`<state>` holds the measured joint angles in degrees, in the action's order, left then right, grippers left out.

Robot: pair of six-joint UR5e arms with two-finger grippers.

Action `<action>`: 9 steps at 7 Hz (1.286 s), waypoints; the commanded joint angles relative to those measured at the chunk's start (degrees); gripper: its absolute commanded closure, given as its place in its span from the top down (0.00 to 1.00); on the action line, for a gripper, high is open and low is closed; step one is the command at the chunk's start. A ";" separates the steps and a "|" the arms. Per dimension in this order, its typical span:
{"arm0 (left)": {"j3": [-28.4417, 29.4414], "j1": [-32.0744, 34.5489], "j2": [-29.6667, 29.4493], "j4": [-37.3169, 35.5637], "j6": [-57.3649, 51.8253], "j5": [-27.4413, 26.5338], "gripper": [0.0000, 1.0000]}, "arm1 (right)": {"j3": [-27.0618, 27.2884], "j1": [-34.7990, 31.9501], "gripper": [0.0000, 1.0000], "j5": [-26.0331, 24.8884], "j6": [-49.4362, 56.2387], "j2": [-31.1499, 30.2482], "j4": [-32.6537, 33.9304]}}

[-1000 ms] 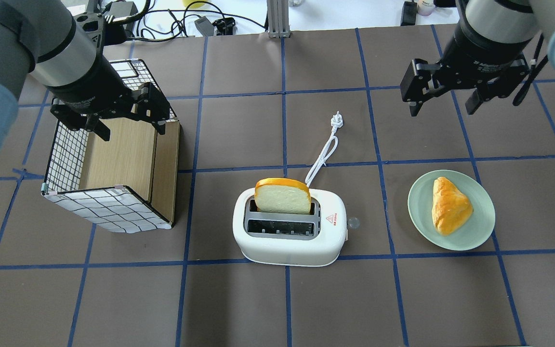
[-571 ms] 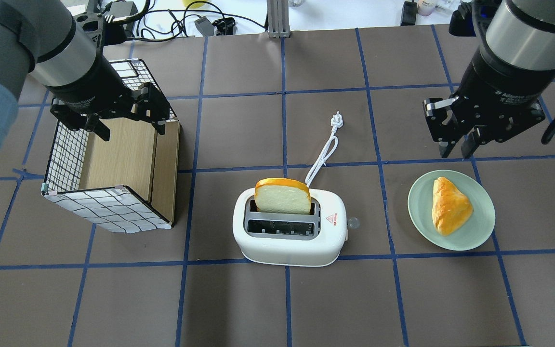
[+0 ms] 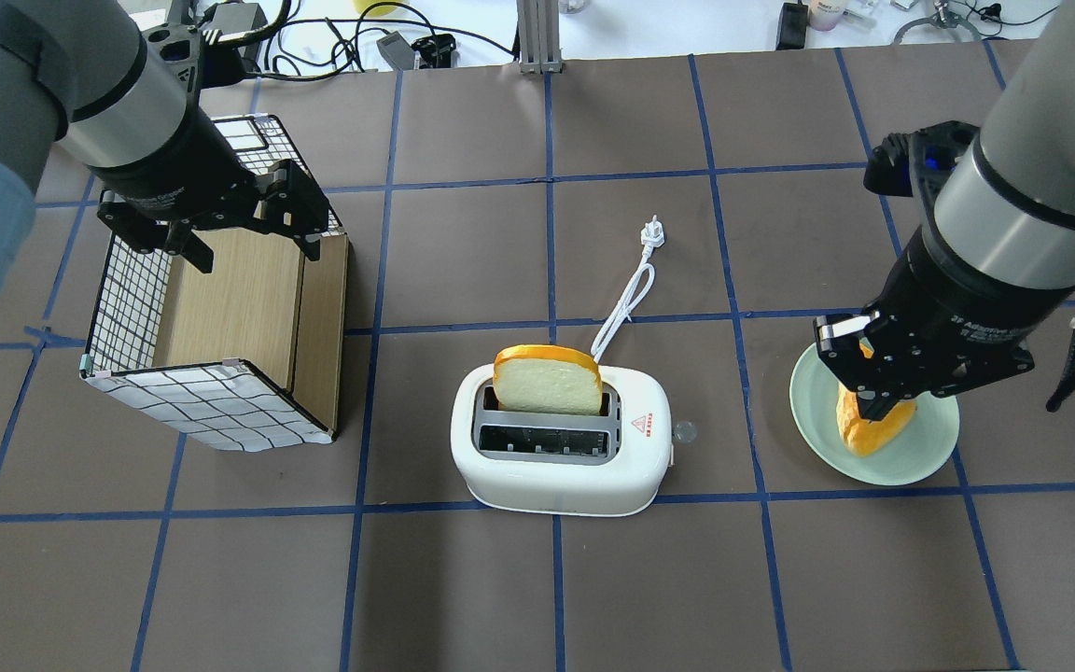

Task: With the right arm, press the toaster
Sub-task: 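Move the right gripper down toward the lever on the toaster's side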

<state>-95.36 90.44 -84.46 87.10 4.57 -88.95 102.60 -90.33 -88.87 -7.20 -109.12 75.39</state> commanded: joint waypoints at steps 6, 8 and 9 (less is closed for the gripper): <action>0.00 0.00 0.00 0.09 0.00 0.00 1.00 | 19.38 0.33 0.00 9.23 -3.26 0.84 42.55; 0.00 0.00 0.00 0.09 0.00 0.00 1.00 | 20.35 0.16 0.00 15.89 -3.87 2.68 41.77; 0.00 0.00 0.00 0.09 0.00 0.00 1.00 | 22.27 0.15 0.00 17.31 -3.88 2.77 41.77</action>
<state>-95.36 90.44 -84.46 87.16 4.57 -88.92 123.07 -90.11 -74.02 -10.89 -106.88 117.11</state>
